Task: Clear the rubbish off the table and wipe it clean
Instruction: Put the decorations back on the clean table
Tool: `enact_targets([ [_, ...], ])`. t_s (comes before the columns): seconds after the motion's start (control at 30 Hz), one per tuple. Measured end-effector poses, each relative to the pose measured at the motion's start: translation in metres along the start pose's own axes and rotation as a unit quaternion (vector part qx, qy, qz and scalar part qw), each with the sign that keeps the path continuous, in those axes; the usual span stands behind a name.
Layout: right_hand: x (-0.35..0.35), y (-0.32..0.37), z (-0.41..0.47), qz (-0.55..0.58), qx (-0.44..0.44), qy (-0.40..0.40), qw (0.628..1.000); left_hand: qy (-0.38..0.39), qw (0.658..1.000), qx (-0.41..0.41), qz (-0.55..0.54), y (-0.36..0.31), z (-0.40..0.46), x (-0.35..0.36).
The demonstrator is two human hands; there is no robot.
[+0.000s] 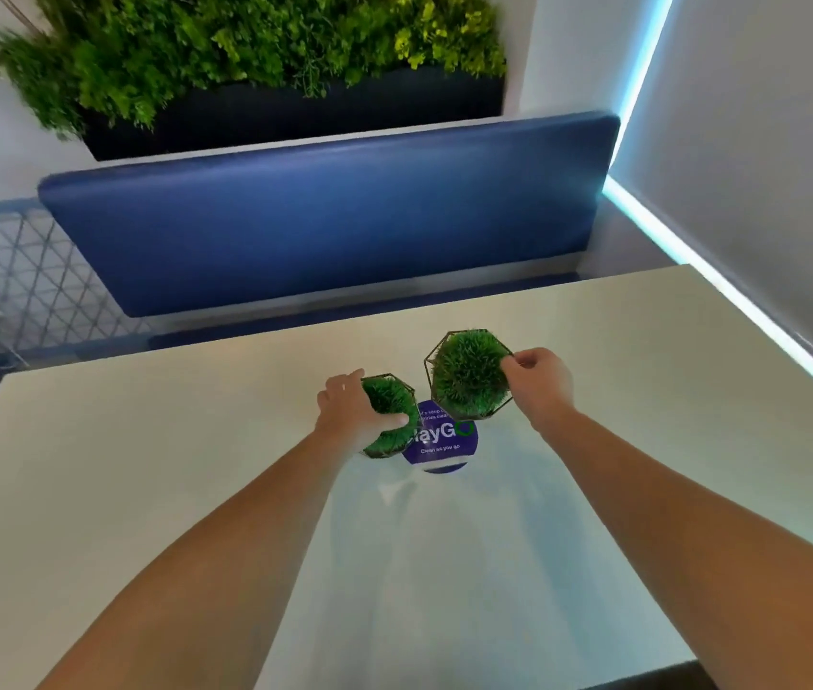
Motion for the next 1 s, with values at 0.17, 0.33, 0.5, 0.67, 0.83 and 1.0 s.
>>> enact_targets([
  [0.17, 0.004, -0.022, 0.023, -0.046, -0.006, 0.057, 0.997, -0.018, 0.998, -0.052, -0.016, -0.002, 0.001, 0.025],
  [0.33, 0.011, -0.044, 0.034, -0.052, 0.012, 0.091, 0.994, -0.051, 0.996, -0.061, -0.026, -0.004, 0.0, 0.03],
  [0.5, 0.02, -0.049, 0.039, -0.043, 0.002, 0.104, 0.994, -0.05, 0.997, -0.061, -0.027, -0.005, 0.002, 0.032],
  [0.67, 0.032, -0.047, 0.045, -0.046, -0.007, 0.126, 0.991, -0.054, 0.996, -0.067, -0.033, -0.005, 0.002, 0.031],
  [0.83, 0.036, -0.047, 0.048, -0.051, -0.023, 0.141, 0.988, -0.056, 0.995, -0.074, -0.033, -0.005, 0.001, 0.032],
  [1.0, 0.038, -0.049, 0.052, -0.052, -0.023, 0.157, 0.986, -0.055, 0.995, -0.078, -0.034, -0.006, 0.0, 0.032],
])
Point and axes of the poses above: each hand's wrist, its own z-axis towards the middle knuckle, its own x-axis out of the palm, y = z × x, the point moved 7 cm from there along z, towards the middle knuckle, and after that the axes turned 5 degrees about x, right-handed, at the moved point
